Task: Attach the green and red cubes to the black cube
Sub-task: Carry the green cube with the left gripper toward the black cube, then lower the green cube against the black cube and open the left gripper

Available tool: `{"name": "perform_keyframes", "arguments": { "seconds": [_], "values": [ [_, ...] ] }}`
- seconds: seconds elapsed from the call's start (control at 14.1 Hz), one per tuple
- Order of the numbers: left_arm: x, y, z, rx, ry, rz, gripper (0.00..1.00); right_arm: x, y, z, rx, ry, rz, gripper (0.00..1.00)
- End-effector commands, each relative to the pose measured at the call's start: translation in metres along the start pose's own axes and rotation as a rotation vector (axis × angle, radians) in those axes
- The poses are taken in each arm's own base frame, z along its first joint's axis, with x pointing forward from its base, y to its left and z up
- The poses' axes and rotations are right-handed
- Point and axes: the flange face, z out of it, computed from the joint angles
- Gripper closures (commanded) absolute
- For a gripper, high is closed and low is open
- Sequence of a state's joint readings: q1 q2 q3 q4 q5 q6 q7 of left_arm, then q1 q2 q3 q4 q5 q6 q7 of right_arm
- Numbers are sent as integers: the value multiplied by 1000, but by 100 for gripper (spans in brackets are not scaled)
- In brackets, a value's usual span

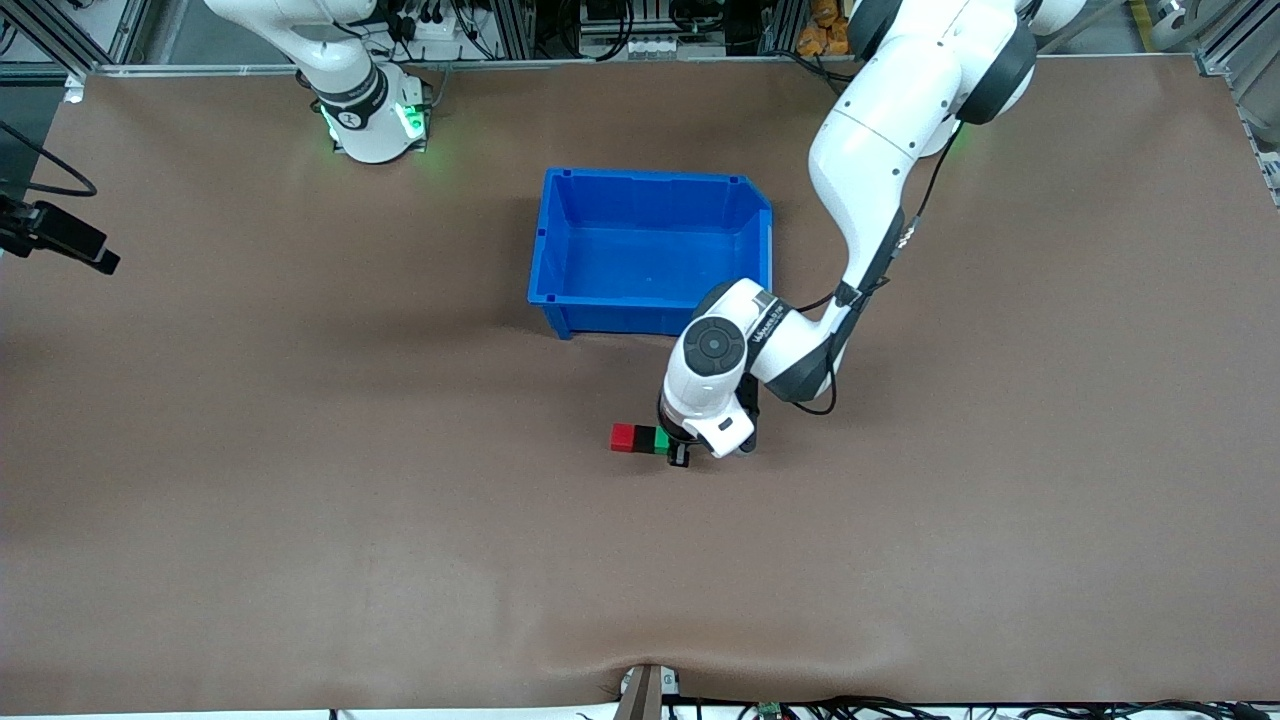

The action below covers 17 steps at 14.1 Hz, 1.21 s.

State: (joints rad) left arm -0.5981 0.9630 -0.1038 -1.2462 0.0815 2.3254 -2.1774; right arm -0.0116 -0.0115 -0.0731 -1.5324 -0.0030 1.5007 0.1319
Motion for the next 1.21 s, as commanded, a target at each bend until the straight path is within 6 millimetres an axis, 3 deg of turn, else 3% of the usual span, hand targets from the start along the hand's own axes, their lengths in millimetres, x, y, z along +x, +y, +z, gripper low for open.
{"name": "perform_keyframes", "arguments": {
  "seconds": [0.0,1.14],
  "values": [
    [-7,0,5,-15,-2,-54,100,2,1,-5,-8,-3,-9,0],
    [2,-3,-7,69,58,-71,100,3,5,-4,-4,-5,3,0]
  ]
}}
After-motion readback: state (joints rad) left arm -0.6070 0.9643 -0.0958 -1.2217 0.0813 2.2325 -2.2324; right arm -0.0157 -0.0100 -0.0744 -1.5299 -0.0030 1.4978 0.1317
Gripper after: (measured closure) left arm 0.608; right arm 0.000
